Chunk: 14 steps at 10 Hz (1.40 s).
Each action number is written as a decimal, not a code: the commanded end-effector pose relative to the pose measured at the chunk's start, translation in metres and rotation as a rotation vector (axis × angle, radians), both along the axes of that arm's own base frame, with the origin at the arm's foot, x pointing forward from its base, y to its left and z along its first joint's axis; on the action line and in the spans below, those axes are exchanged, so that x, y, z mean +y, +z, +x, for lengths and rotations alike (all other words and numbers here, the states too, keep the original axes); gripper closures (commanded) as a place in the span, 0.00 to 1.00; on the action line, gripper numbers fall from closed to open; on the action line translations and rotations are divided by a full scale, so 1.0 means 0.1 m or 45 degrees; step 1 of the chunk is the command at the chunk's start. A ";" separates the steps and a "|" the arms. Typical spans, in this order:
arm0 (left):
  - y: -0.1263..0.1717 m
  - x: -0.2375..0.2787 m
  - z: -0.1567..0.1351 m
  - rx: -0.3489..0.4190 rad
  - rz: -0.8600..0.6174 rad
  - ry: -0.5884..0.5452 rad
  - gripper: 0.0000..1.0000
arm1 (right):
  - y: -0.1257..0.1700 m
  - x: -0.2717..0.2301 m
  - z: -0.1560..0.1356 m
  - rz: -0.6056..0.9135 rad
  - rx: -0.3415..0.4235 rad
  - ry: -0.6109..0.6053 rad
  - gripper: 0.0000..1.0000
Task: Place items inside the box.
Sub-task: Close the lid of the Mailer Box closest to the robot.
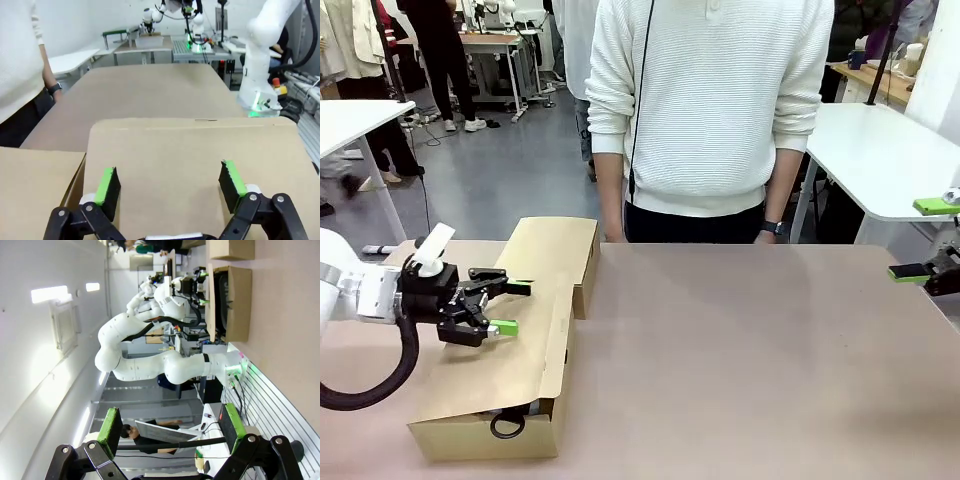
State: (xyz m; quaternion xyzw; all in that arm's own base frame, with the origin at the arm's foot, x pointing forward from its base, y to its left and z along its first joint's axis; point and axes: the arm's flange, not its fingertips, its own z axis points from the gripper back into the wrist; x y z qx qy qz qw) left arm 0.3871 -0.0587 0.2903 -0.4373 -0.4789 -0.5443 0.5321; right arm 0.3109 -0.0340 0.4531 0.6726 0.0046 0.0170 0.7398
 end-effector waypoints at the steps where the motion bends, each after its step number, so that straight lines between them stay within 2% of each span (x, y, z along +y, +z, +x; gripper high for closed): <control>1: -0.28 -0.16 -0.81 -0.104 0.071 0.021 0.00 | 0.04 0.00 -0.01 -0.001 0.022 0.001 0.00; 4: -0.36 -0.15 -0.85 -0.184 0.270 -0.038 0.00 | 0.04 0.00 -0.01 -0.001 0.022 0.001 0.00; 7: -0.43 -0.15 -0.88 -0.224 0.439 -0.060 0.00 | 0.04 0.00 -0.01 -0.001 0.022 0.001 0.00; 9: -0.41 -0.14 -0.88 -0.221 0.434 -0.060 0.00 | 0.04 0.00 -0.01 -0.001 0.022 0.001 0.00; 10: -0.38 -0.13 -0.89 -0.204 0.398 -0.062 0.00 | 0.04 0.00 -0.01 -0.001 0.022 0.001 0.00; 12: -0.18 -0.04 -0.86 -0.093 0.238 -0.090 0.00 | 0.04 0.00 -0.01 -0.001 0.022 0.001 0.00; 14: 0.14 0.22 -0.80 0.084 0.066 -0.053 0.00 | 0.04 0.00 -0.01 -0.001 0.022 0.001 0.00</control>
